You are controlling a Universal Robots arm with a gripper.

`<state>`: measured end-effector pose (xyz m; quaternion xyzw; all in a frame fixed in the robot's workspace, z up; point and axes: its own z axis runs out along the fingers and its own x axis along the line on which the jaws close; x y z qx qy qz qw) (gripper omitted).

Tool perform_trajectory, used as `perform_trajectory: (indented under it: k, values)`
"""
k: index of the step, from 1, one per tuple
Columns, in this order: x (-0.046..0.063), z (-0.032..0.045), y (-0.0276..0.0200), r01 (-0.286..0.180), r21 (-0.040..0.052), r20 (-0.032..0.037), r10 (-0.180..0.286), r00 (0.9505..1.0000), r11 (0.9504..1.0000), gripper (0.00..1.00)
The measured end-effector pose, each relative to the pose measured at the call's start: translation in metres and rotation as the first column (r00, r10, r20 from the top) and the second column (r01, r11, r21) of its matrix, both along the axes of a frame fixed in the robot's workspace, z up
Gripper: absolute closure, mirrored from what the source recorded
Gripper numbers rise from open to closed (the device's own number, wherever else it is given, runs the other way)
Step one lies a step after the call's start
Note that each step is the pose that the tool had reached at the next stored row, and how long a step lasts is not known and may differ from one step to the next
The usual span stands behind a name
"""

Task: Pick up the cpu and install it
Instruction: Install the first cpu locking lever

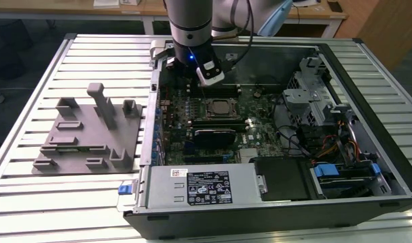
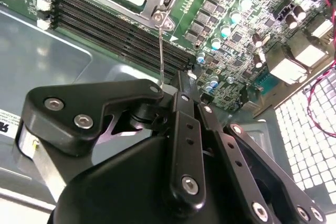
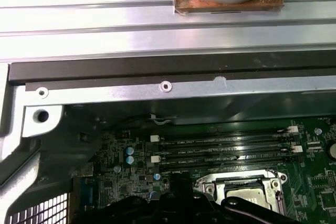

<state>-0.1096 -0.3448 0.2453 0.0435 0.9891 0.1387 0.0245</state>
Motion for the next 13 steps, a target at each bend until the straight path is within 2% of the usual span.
perform_trajectory:
  k: [4,13]
  values:
    - [0.007,0.0000,0.0000,0.000,0.0000,0.0000,0.000,1.0000,1.0000,0.89]
    - [0.034,0.0000,0.0000,0.000,-0.0001,0.0000,0.000,1.0000,1.0000,0.89]
